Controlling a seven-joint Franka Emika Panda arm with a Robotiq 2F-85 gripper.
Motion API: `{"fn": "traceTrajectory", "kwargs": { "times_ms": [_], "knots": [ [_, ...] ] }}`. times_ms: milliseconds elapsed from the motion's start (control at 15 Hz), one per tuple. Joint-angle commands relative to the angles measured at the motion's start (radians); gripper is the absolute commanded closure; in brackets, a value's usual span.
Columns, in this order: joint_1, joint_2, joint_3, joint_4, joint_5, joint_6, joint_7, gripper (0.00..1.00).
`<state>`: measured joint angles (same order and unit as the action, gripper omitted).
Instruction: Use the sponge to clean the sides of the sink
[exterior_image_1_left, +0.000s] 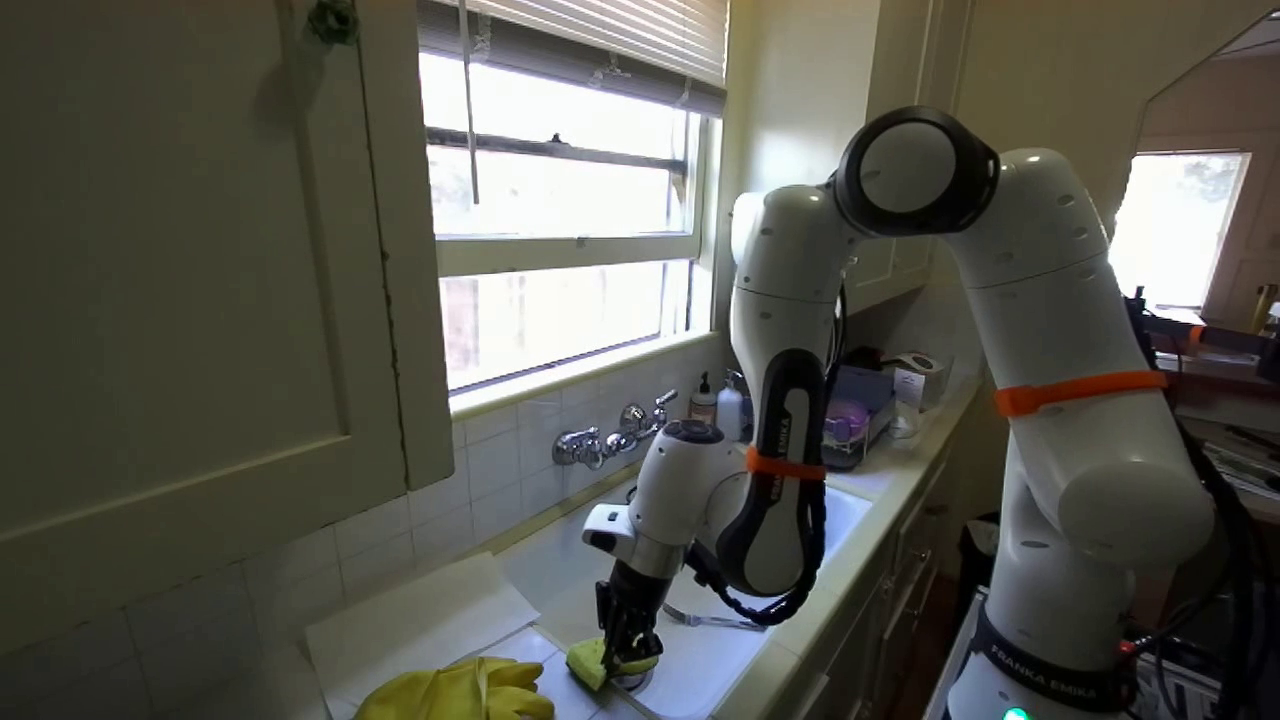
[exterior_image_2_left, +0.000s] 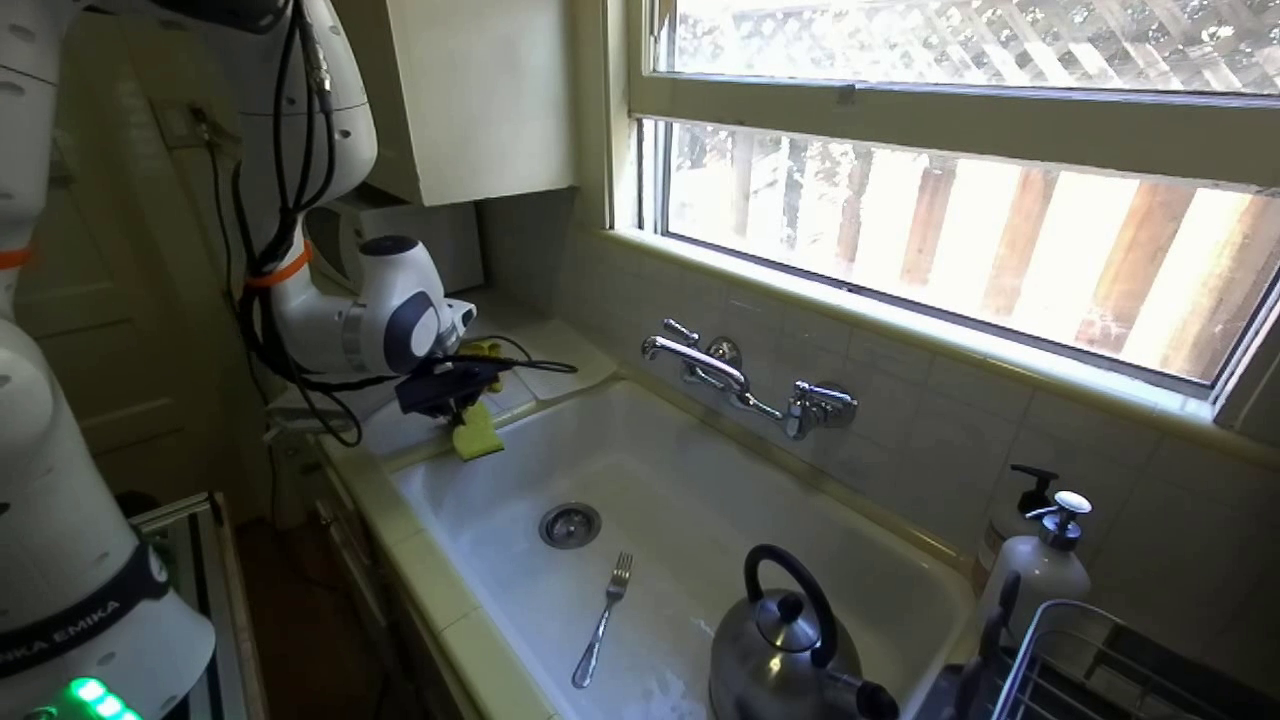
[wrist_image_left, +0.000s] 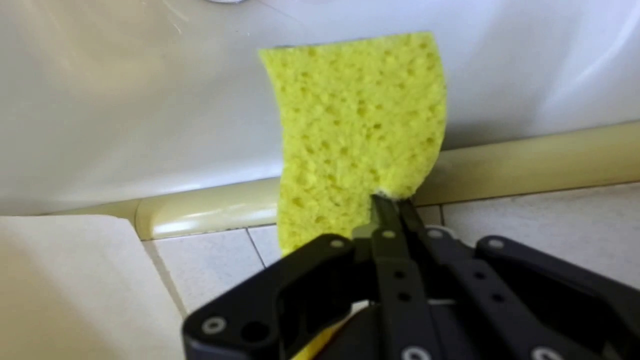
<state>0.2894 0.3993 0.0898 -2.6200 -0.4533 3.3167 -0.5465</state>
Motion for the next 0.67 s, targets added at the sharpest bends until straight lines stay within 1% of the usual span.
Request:
{"fn": "traceTrajectory", "kwargs": {
  "times_ms": [0, 200, 533, 600],
  "knots": [
    [0.040, 0.074, -0.024, 0.067, 0.030, 0.010, 0.010, 0.99],
    [0.024, 0.120, -0.009, 0.113, 0.031, 0.005, 0.013, 0.99],
    [0.035, 0.139, -0.043, 0.169, 0.040, 0.013, 0.024, 0.99],
    [0.023, 0.151, -0.037, 0.185, 0.035, 0.013, 0.022, 0.99]
  ]
}}
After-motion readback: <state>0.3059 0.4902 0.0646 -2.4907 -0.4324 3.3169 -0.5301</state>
